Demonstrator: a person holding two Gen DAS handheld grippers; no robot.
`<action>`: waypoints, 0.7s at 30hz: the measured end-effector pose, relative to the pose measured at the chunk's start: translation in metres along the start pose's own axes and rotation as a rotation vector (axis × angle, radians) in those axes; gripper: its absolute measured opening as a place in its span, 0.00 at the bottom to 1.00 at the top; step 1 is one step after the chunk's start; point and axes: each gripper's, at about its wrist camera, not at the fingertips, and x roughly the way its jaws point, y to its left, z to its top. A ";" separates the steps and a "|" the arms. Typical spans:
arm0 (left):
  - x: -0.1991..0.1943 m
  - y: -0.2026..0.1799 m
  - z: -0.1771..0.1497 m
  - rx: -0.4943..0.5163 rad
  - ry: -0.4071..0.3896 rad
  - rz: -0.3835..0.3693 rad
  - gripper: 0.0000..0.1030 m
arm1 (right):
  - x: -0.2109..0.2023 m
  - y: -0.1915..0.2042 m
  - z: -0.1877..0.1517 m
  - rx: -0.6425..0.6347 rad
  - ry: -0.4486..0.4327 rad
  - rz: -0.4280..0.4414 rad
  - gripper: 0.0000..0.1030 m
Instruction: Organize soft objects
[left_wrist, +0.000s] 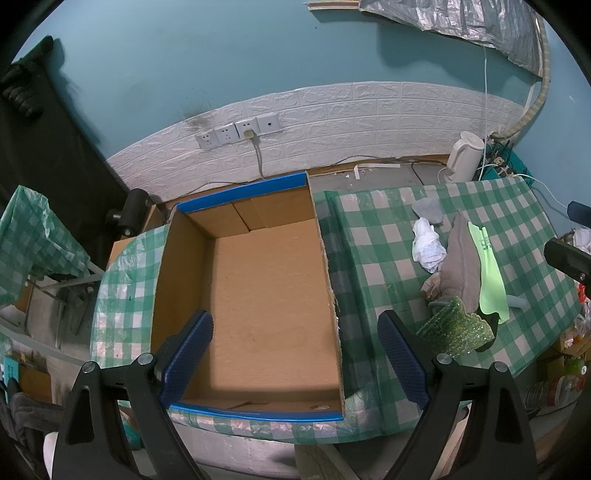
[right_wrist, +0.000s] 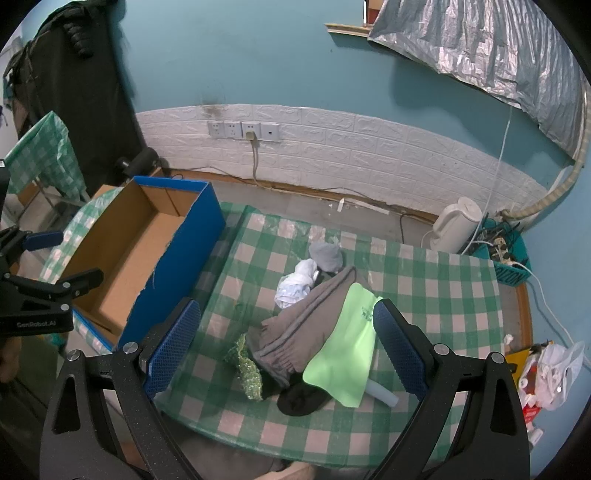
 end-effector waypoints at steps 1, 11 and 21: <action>0.000 0.000 0.000 0.000 -0.001 0.000 0.89 | 0.000 0.000 0.000 0.000 0.000 0.002 0.92; 0.000 0.001 0.001 0.001 0.001 0.000 0.89 | 0.000 0.000 0.001 0.000 0.004 0.002 0.92; 0.001 0.001 0.001 0.001 0.002 -0.002 0.89 | 0.001 0.001 0.000 0.002 0.007 0.002 0.92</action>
